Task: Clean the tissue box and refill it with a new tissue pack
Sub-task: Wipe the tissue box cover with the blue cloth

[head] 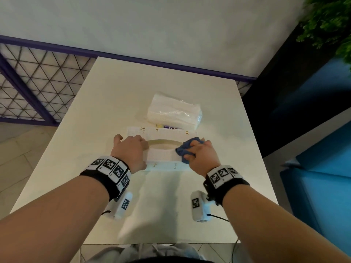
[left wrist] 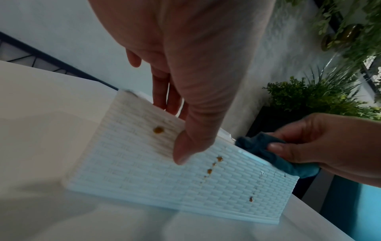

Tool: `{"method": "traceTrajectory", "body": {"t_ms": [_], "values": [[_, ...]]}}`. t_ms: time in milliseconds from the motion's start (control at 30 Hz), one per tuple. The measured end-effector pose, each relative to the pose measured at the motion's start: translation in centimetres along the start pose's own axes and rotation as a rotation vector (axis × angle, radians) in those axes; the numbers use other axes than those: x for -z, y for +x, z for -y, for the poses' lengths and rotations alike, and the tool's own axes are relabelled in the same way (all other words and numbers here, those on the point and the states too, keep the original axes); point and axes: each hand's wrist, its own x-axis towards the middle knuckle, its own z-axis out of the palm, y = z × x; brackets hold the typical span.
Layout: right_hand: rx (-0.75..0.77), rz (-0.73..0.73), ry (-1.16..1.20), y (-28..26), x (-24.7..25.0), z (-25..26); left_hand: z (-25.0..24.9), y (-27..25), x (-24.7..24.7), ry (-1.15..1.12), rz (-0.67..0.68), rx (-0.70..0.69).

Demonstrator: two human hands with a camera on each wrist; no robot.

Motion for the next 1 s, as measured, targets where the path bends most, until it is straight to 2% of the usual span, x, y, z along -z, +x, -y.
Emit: {"method": "traceTrajectory", "body": {"t_ms": [33,167,267,333,467,600,667,767,833,933,967,1000], "values": [[-0.007,0.002,0.043,0.3,-0.6,1.3,-0.1,0.0,0.0,0.001,0.001,0.004],[0.121,0.037,0.089,1.2,-2.6,6.1,-0.4,0.0,0.1,0.036,-0.021,-0.005],[0.182,0.08,0.026,1.5,-1.7,4.1,-0.4,0.1,0.3,0.072,0.008,-0.013],[0.145,0.117,-0.059,1.3,-0.6,1.4,-0.5,0.3,0.5,0.092,0.018,-0.013],[-0.097,0.015,0.132,0.5,0.7,-1.3,-0.9,0.2,0.8,0.137,0.04,-0.026],[-0.325,-0.245,0.6,0.0,3.8,-2.7,-1.6,-0.2,1.2,0.168,0.006,-0.032],[-0.306,-0.379,0.634,-0.1,5.3,-3.2,-3.2,-0.4,1.2,0.13,-0.019,-0.072],[-0.205,-0.489,0.519,0.7,6.2,-2.5,-6.4,-0.2,0.6,0.105,-0.015,-0.152],[-0.191,-0.386,0.378,1.7,5.3,-1.6,-7.6,0.1,0.4,0.107,-0.013,-0.13],[-0.131,0.159,-0.014,2.1,1.2,-0.6,-8.1,0.4,0.4,0.113,-0.012,-0.097],[-0.137,0.257,-0.046,1.9,0.1,-0.3,-8.0,0.4,0.4,0.099,-0.017,-0.098],[-0.159,0.297,-0.054,1.8,-0.6,-0.2,-7.9,0.4,0.4,0.085,-0.021,-0.097]]}}
